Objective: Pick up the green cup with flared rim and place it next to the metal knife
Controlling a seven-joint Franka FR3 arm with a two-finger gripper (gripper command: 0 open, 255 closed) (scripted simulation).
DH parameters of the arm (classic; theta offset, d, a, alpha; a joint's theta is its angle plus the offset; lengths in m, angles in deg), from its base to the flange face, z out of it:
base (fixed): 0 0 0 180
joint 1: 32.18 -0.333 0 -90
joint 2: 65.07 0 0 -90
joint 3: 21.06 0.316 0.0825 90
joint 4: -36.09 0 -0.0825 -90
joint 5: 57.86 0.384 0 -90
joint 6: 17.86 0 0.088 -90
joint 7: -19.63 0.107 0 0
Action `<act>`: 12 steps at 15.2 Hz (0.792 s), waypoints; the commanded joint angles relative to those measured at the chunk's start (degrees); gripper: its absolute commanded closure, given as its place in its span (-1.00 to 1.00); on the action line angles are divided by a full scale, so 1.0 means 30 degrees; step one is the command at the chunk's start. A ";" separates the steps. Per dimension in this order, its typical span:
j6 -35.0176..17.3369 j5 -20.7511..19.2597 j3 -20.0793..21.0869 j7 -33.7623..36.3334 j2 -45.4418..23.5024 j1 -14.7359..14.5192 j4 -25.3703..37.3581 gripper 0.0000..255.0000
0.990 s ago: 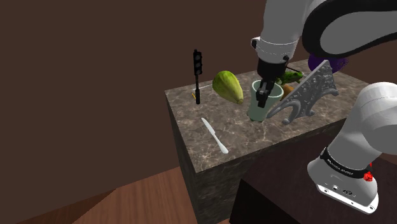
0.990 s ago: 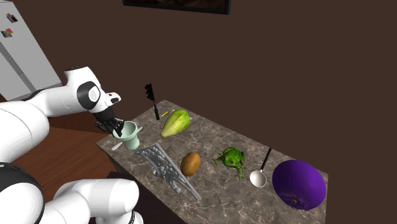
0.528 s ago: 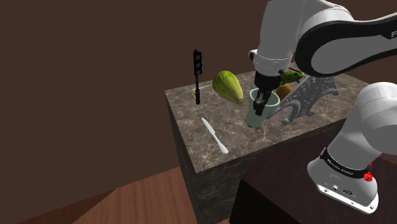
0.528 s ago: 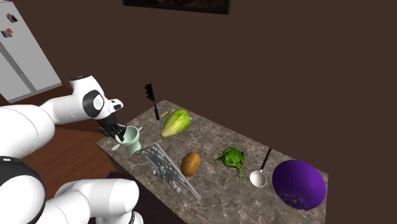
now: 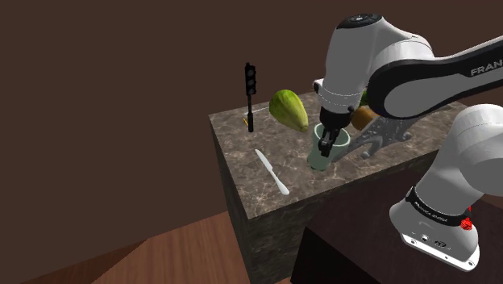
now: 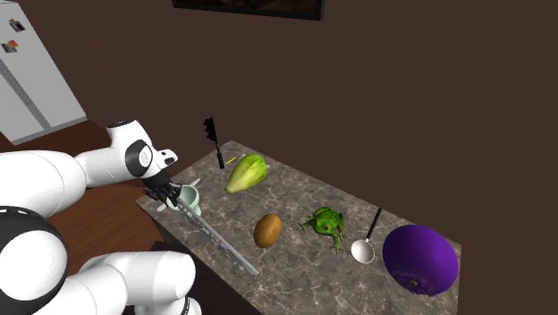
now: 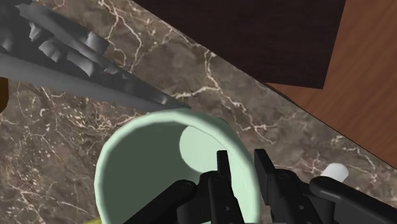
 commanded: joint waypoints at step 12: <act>-0.0387 0.0027 0.0090 0.0067 -0.0223 0.0004 -0.0194 -1.00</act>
